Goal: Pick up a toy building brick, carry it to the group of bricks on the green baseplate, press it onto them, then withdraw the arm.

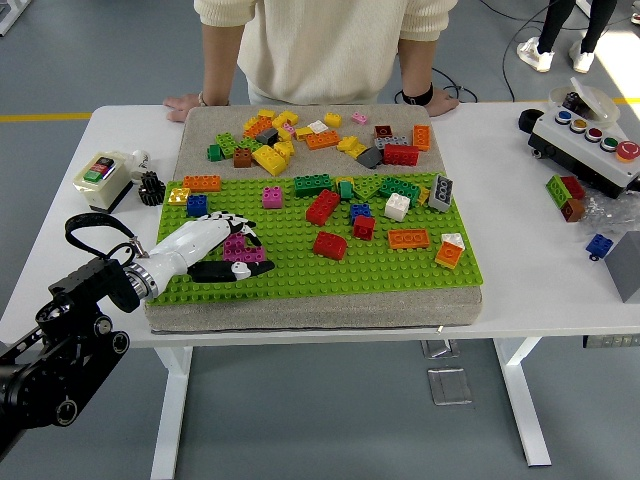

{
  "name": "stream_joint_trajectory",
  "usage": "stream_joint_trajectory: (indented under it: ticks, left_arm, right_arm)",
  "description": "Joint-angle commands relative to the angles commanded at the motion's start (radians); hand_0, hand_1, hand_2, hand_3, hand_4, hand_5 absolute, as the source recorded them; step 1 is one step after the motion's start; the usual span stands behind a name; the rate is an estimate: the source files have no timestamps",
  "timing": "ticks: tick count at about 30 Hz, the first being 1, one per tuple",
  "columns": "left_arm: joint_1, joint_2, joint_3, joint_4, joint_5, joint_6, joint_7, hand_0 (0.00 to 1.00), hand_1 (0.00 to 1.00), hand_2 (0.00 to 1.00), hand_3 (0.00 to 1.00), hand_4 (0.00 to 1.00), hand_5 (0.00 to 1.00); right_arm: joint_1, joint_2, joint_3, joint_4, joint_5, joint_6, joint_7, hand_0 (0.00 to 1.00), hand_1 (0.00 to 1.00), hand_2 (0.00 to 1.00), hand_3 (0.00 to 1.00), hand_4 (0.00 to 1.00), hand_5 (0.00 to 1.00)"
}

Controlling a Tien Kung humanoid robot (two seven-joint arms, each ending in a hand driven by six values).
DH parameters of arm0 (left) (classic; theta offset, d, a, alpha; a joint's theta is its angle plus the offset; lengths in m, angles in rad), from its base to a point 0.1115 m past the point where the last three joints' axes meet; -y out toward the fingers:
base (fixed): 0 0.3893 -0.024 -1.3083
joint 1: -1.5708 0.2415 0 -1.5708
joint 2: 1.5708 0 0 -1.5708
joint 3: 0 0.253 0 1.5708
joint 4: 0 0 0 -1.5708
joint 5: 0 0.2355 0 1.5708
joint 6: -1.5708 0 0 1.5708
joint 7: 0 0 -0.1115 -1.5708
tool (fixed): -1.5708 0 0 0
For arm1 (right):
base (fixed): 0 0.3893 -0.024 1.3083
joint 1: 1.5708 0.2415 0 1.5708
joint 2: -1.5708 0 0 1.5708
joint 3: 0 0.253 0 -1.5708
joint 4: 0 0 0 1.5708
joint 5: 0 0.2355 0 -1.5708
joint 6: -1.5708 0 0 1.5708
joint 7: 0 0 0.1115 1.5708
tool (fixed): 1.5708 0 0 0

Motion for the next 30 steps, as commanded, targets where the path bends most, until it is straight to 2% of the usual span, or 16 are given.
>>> stream_joint_trajectory:
  ticks: [30]
  left_arm:
    - [0.016,0.002,0.009,0.008,0.016,-0.009,0.002,0.998,0.945,0.871,0.645,0.998,0.998]
  right_arm:
    - [0.001,-0.001,0.007,0.0,-0.001,-0.001,0.0,0.751,0.674,0.725,0.661,0.914,0.483]
